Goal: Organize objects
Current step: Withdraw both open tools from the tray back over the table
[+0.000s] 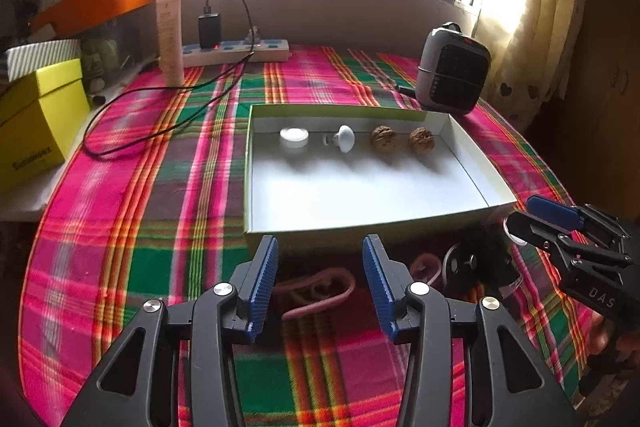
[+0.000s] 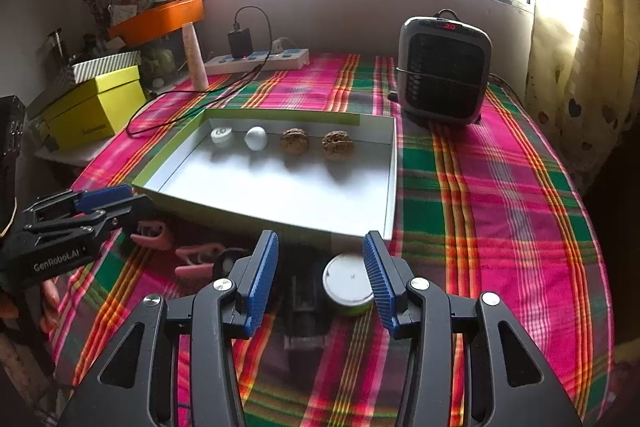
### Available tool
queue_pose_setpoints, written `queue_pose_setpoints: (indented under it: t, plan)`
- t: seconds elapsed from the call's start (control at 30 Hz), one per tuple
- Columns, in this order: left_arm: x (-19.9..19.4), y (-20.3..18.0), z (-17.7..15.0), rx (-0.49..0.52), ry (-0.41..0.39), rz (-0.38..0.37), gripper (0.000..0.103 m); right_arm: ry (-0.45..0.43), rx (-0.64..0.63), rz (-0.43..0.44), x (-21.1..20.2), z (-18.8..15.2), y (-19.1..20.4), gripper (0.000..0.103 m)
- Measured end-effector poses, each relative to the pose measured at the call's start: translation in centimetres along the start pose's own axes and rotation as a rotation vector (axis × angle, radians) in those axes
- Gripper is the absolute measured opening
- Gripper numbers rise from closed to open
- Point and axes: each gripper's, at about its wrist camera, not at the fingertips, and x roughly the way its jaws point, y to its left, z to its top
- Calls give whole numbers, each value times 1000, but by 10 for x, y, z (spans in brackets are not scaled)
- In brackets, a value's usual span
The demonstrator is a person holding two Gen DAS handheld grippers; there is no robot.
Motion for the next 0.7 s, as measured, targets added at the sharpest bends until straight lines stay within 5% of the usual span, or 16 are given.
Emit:
queue_pose_setpoints:
  t: [0.7]
  plan:
    - [-5, 17, -31, -7, 47, -13, 46, 39, 4, 30, -6, -33, 2, 46]
